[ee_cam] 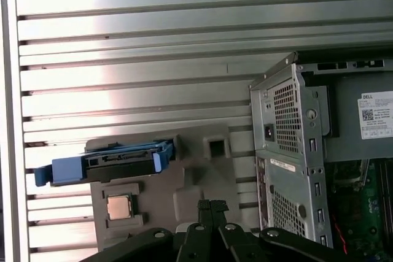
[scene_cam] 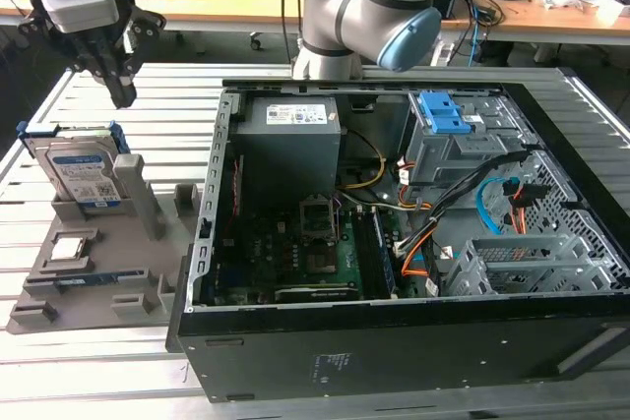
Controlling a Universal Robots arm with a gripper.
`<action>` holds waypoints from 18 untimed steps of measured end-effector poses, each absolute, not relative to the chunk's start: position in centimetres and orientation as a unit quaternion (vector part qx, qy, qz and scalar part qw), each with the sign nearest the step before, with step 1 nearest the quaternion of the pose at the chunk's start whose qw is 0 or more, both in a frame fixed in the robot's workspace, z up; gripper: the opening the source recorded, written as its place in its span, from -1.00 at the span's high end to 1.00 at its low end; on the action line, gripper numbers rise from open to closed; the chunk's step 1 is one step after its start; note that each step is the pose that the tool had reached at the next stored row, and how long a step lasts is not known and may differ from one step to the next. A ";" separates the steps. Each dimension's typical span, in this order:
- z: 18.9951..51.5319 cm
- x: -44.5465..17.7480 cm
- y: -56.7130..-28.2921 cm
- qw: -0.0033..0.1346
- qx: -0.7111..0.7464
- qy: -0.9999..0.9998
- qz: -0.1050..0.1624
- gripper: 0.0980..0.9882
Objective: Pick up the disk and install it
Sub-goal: 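Reach for the disk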
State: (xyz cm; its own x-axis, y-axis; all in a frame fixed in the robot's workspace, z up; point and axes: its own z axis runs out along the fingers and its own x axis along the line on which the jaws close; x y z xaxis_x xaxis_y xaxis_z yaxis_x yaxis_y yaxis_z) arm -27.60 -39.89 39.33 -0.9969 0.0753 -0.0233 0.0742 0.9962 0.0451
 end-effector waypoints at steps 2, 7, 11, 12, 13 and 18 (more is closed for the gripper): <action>39.3 -28.0 -39.9 0.012 0.037 0.999 0.022 0.98; 39.3 -28.9 -39.9 0.012 0.037 0.999 0.022 0.98; 39.3 -29.5 -39.9 0.012 0.037 0.999 0.022 0.98; 39.3 -29.6 -39.9 0.012 0.037 0.999 0.022 0.98; 39.3 -29.8 -39.9 0.012 0.037 0.999 0.022 0.98; 39.3 -31.1 -39.9 0.012 0.037 0.999 0.022 0.98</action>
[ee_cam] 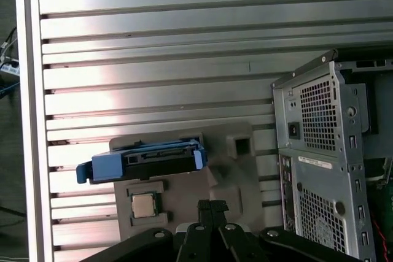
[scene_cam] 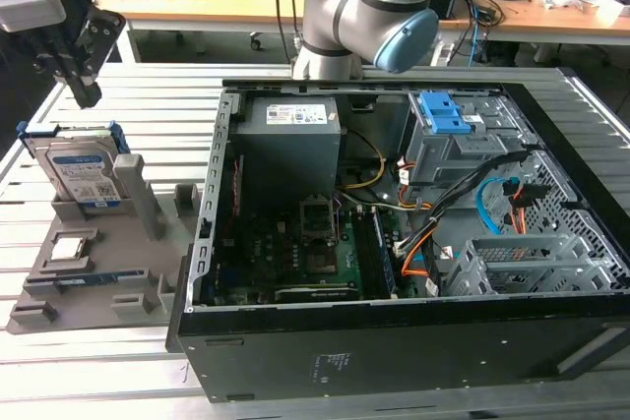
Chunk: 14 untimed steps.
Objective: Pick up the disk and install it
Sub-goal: 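Reach for the disk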
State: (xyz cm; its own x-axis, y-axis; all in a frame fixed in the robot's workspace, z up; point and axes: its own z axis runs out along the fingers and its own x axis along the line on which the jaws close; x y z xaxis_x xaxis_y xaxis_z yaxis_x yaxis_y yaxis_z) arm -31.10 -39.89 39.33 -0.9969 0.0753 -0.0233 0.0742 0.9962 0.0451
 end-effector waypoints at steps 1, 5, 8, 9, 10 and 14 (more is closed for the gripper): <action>39.3 -31.3 -39.9 0.012 0.037 0.999 0.022 0.98; 39.3 -31.8 -39.9 0.012 0.037 0.999 0.022 0.98; 39.3 -32.3 -39.9 0.012 0.037 0.999 0.022 0.98; 39.3 -32.4 -39.9 0.012 0.037 0.999 0.022 0.98; 39.3 -32.5 -39.9 0.012 0.037 0.999 0.022 0.98; 39.3 -33.3 -39.9 0.012 0.037 0.999 0.022 0.98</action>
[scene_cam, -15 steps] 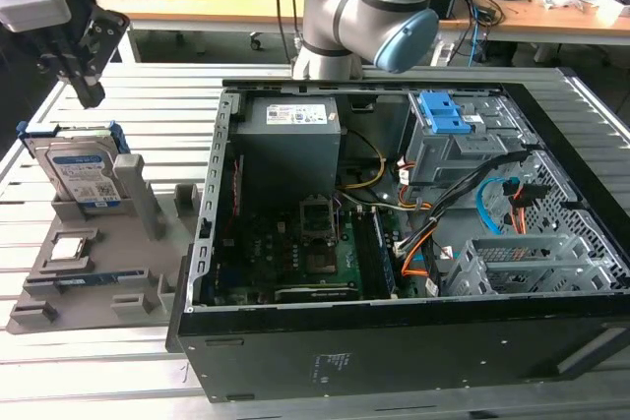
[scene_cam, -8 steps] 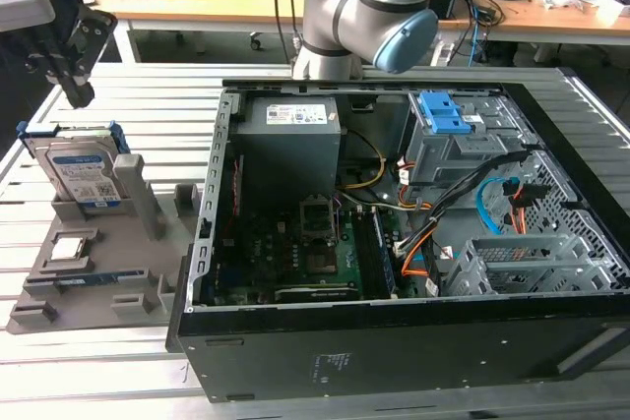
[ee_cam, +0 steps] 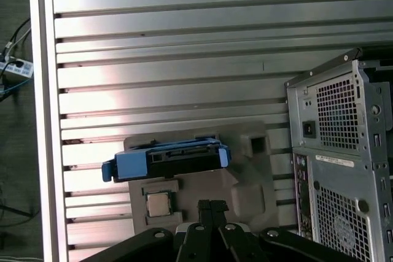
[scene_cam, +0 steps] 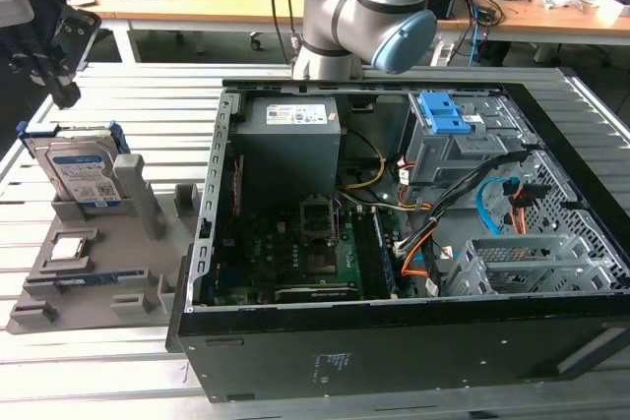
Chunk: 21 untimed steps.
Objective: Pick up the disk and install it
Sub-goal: 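Reach for the disk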
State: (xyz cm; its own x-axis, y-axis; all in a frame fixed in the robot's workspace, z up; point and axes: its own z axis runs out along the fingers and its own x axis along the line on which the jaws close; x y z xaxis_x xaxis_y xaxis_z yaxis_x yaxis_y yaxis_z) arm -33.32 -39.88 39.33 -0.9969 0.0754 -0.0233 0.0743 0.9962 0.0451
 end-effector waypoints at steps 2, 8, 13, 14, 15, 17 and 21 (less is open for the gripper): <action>39.3 -33.6 -39.9 0.012 0.037 0.999 0.022 0.98; 39.3 -34.6 -39.9 0.013 0.037 0.999 0.022 0.98; 39.3 -35.6 -39.9 0.012 0.037 0.999 0.022 0.98; 39.3 -35.8 -39.9 0.012 0.037 0.999 0.022 0.98; 39.3 -35.9 -39.9 0.012 0.037 0.999 0.022 0.98; 39.3 -36.2 -39.9 0.013 0.037 0.999 0.022 0.98; 39.3 -36.8 -39.9 0.012 0.037 0.999 0.022 0.98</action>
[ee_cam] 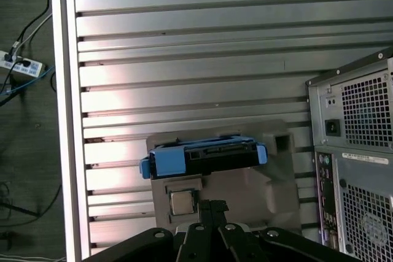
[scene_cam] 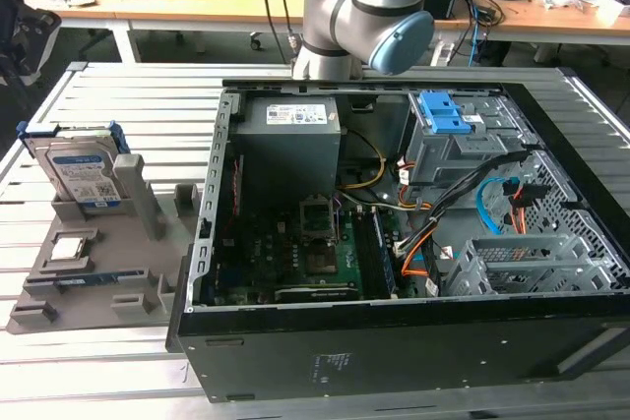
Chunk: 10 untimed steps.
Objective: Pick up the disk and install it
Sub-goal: 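Reach for the disk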
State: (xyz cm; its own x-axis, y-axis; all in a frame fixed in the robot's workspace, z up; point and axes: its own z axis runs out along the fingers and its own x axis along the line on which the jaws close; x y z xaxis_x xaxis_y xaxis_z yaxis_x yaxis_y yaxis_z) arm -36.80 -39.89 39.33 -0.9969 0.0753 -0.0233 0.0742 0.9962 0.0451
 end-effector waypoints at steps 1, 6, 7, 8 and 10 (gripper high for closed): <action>39.3 -36.9 -39.9 0.012 0.037 0.999 0.022 0.98; 39.3 -37.6 -39.9 0.012 0.037 0.999 0.022 0.98; 39.3 -37.8 -39.9 0.012 0.037 0.999 0.022 0.98; 39.3 -38.0 -39.9 0.013 0.037 0.999 0.022 0.98; 39.3 -38.3 -39.9 0.013 0.037 0.999 0.022 0.98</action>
